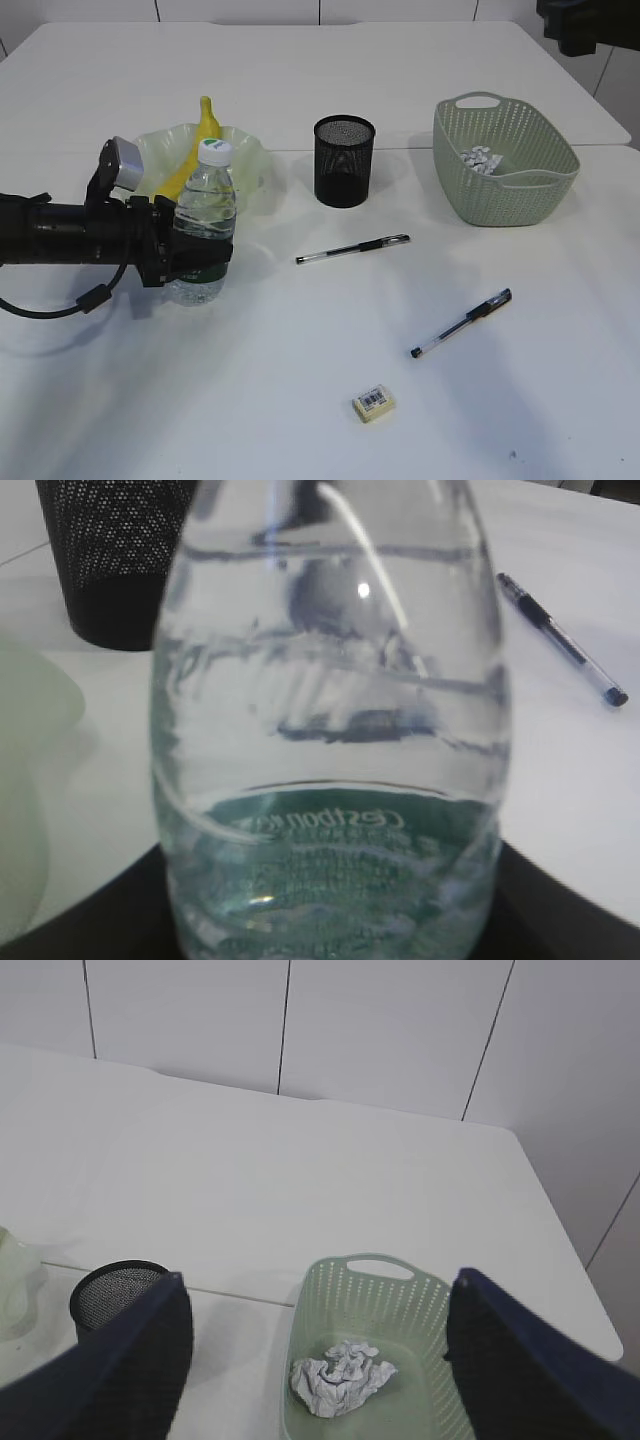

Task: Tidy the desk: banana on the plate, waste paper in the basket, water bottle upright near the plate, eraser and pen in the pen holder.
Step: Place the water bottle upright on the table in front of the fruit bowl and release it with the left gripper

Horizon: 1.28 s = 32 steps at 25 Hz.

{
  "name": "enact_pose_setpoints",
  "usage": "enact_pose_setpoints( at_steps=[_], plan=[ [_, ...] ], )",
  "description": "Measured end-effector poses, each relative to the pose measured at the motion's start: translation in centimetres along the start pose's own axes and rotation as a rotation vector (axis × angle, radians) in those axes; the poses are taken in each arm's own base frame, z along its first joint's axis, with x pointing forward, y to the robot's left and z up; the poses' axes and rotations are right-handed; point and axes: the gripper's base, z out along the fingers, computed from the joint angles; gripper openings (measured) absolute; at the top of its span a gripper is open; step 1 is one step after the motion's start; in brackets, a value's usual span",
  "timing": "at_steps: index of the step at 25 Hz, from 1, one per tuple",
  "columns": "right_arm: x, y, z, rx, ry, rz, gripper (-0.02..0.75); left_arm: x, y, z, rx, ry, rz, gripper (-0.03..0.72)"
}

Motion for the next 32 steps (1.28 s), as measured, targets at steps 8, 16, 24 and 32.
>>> enact_pose_setpoints(
  at_steps=[8, 16, 24, 32],
  plan=[
    [-0.01, 0.00, 0.00, 0.000, -0.001, -0.005, 0.586, 0.07, -0.05, 0.05, 0.008, -0.009, -0.005, 0.431],
    [-0.01, 0.00, 0.00, 0.000, -0.001, -0.007, 0.585, 0.12, -0.15, 0.10, 0.021, -0.021, -0.009, 0.440],
    [-0.06, -0.10, 0.00, 0.011, -0.006, -0.011, 0.586, 0.12, -0.15, 0.10, 0.021, -0.021, -0.009, 0.452],
    [-0.08, -0.15, 0.00, 0.017, -0.009, -0.017, 0.585, 0.12, -0.15, 0.10, 0.021, -0.021, -0.010, 0.475]
  ],
)
